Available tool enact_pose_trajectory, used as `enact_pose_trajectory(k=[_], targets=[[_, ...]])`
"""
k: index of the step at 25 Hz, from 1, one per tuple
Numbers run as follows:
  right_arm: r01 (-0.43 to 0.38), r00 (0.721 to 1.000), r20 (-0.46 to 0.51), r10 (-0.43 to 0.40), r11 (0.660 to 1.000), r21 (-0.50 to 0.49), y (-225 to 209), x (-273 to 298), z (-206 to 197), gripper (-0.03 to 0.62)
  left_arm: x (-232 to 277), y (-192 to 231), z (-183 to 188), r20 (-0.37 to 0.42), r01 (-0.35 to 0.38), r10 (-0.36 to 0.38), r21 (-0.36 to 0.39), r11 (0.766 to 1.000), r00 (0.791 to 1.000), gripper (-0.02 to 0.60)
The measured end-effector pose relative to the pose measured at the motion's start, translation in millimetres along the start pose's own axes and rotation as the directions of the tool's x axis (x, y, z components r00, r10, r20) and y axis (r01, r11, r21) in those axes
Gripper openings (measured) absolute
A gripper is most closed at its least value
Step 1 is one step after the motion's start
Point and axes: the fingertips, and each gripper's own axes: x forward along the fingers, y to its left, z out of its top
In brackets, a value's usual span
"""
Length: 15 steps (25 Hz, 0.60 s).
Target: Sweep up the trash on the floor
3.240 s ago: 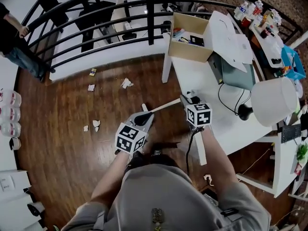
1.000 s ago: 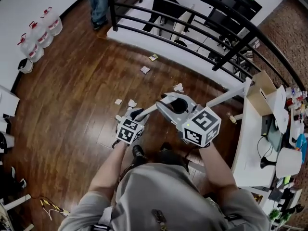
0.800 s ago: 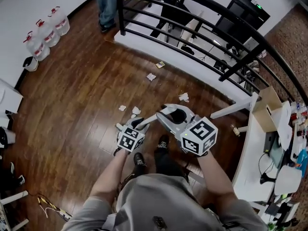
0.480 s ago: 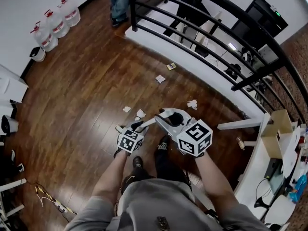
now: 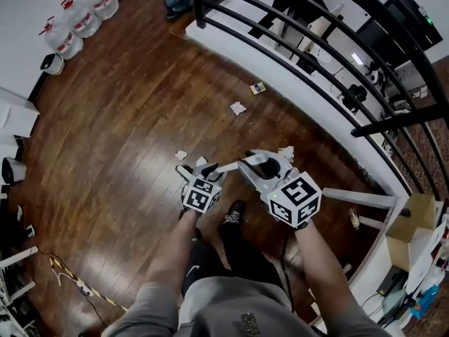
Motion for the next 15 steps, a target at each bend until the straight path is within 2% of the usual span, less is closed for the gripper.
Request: enact_pose_trajectory(k=[5,15], targets=[[0.091,0.995,0.026,-0.091,0.996,0.022,-61.6,-25.5,14.4,0.1,46.4,-21.1,49.0,0.006,0.07,-0.07,0.021,0.997,0.997,0.143],[0.281,0.957,0.069,-0.283,0.959,0.032,-161.6,-97.0,37.1,0.098,141.2,-77.8,147.2,0.038,0.197,-0.206,0.177,0.964,0.978,0.143]])
